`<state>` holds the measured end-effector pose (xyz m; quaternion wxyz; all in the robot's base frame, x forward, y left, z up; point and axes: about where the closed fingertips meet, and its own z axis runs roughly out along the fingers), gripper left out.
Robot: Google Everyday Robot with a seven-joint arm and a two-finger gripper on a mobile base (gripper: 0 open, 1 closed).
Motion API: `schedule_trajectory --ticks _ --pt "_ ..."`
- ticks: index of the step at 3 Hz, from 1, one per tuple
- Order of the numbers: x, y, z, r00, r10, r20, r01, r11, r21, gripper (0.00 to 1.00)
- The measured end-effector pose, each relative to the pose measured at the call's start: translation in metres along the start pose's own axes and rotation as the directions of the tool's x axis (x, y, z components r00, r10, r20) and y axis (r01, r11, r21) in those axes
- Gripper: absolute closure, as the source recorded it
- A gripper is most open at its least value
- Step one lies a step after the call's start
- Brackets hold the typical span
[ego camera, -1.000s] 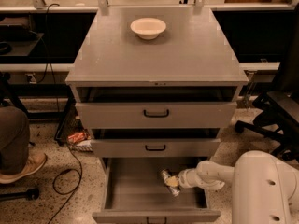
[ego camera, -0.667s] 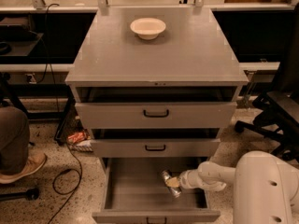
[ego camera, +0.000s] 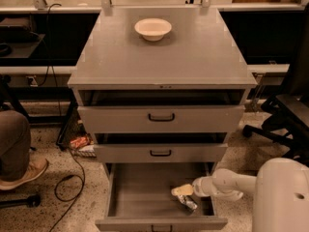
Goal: Place redbull can into bottom drawer
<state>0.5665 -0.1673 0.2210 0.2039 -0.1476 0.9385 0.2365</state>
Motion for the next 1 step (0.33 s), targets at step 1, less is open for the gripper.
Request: schedule_trajectory --ticks 1 --pt "-0.0063 -0.0081 -0.0477 0.999 -0.032 0.039 0.031 0.9984 0.047 0.00"
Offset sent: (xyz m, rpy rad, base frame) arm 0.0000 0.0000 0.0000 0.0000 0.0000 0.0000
